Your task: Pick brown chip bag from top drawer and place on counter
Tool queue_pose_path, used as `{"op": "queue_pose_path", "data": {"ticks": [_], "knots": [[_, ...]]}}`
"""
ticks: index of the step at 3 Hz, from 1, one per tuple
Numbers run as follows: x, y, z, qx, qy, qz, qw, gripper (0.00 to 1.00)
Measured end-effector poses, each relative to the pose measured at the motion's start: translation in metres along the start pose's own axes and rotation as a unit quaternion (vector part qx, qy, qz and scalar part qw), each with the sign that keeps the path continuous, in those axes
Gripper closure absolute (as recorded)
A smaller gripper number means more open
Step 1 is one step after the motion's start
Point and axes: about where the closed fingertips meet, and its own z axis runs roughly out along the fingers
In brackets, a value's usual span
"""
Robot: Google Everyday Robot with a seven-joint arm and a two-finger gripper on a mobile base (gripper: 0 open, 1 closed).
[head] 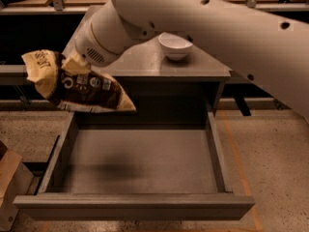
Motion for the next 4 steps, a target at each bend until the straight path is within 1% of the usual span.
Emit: {"op": "queue_pose_path", "data": {"ticks": [1,2,3,4], "knots": [[-0.008,-0.057,-0.026,0.031,0.034,-0.023,0.9987,1.0],[0.009,-0.115,-0.036,0.037,0.069,-0.039,0.9962,1.0],[0.026,-0.175,-0.04,0.057,0.065,-0.07,0.9938,1.0],[0.008,-0.202,-0.057,0.084,0.043,-0.098,0.9906,1.0]]}}
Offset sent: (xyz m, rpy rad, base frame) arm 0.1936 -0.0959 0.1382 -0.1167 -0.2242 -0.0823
